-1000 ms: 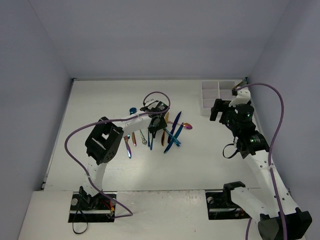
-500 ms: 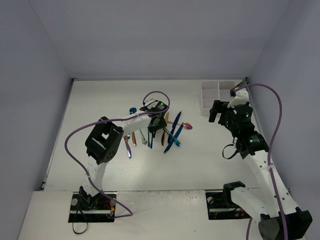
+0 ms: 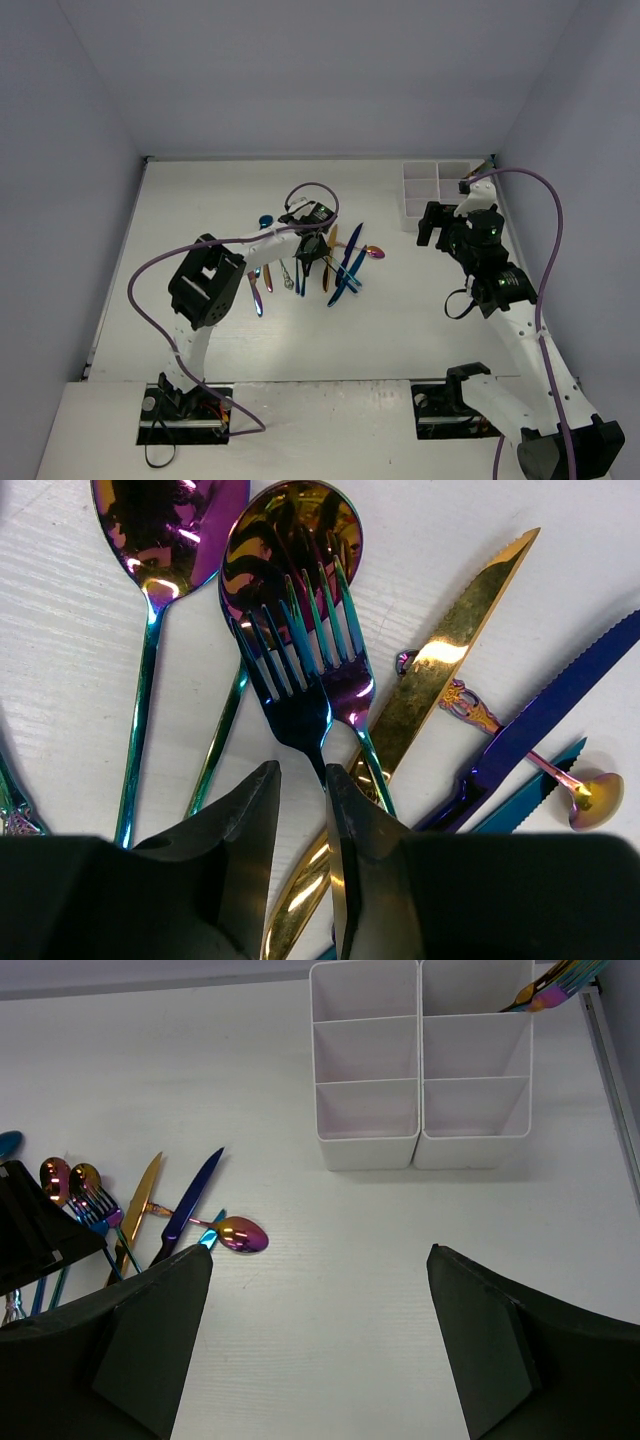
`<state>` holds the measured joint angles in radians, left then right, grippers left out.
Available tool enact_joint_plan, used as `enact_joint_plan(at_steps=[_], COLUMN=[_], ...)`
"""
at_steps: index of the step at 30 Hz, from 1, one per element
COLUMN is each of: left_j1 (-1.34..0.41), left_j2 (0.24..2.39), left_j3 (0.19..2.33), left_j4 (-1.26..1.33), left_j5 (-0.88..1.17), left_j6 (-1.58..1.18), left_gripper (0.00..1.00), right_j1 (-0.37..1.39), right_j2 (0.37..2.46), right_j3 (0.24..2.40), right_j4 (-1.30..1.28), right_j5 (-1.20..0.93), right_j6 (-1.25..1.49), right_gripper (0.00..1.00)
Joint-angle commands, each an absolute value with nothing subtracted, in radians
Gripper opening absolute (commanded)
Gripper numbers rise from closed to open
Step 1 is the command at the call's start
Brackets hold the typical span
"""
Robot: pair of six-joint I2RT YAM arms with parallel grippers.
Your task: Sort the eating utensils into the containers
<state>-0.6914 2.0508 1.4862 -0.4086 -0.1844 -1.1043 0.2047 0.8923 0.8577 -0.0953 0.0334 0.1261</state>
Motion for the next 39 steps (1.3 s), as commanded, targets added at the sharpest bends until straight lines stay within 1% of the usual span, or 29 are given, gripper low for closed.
enact_joint_plan(at_steps=[1, 7, 10, 15, 26, 39], left_j1=[-0.687, -0.687, -0.689, -0.692, -0.7, -0.707], left_j2=[1.99, 1.982, 1.983, 1.982, 1.894, 1.993], left_j3=[1.446, 1.446, 1.455, 1.457, 1.469, 1.511], left_j4=[-0.46, -0.453, -0.453, -0.449, -0.442, -0.442], left_j5=[-0.188, -0.171, -0.172, -0.167, -0.232, -0.179], left_j6=[-1.102, -1.118, -1.119, -1.131, -1.14, -1.166], left_gripper=[0.24, 0.34, 0.36, 0.36, 0.38, 0.38], right_j1=[0.216, 0.219, 0.22, 0.224, 0.229, 0.232], right_j2=[0.877, 0.876, 0.875, 0.865, 0.846, 0.842], right_j3=[0.859, 0.856, 0.857, 0.853, 0.85, 0.844], right_j4=[-0.049, -0.051, -0.053, -0.055, -0.067, -0.072], right_j5=[0.022, 0.023, 0.022, 0.022, 0.025, 0.029], right_j6=[0.118, 0.119, 0.119, 0.12, 0.115, 0.114], right_gripper=[0.86, 0.86, 0.87, 0.86, 0.86, 0.86])
